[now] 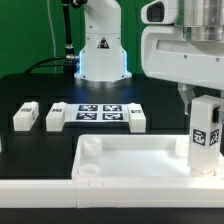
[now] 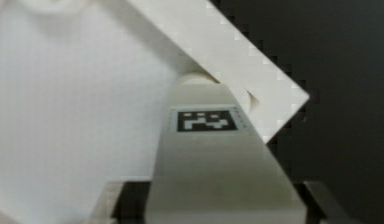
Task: Assemble desk
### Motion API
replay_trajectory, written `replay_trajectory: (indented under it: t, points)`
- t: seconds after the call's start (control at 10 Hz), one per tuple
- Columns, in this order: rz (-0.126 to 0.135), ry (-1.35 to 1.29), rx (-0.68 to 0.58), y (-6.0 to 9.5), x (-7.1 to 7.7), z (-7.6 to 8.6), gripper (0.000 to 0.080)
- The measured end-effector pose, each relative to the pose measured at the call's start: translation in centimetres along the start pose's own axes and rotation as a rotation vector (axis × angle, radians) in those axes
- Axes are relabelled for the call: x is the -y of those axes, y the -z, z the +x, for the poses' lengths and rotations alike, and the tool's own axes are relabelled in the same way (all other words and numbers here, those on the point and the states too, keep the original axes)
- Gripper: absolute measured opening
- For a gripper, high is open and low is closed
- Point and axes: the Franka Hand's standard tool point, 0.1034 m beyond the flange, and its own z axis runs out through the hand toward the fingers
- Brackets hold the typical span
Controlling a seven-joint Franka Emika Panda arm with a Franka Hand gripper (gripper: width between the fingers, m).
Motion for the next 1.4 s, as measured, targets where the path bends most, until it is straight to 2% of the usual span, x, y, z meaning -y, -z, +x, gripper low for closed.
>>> replay_trajectory:
  t: [0.2, 0.5, 0.7, 0.9, 1.0, 1.1, 1.2, 1.3, 1.4]
  points:
    - [0.020, -0.191, 0.011, 0.0, -0.1, -0.1, 0.0290]
    - [0.024, -0.414, 0.023, -0.1, 0.0, -0.3, 0.0290]
    - [0.072, -0.739, 0.048, -0.3, 0.6, -1.4, 0.0290]
    - [0.081, -0.686, 0.049, -0.4, 0.7, -1.5, 0.0319]
    - [0.080, -0.662, 0.046, -0.4, 0.7, -1.6, 0.0453]
    - [0.074, -0.470, 0.032, -0.4, 0.6, -1.6, 0.0602]
    - [0.064, -0.292, 0.029, -0.4, 0.7, -1.8, 0.0602]
    - [0.045, -0.160, 0.035, -0.5, 0.7, -2.2, 0.0640]
    - [0.044, -0.060, 0.032, -0.5, 0.8, -2.5, 0.0640]
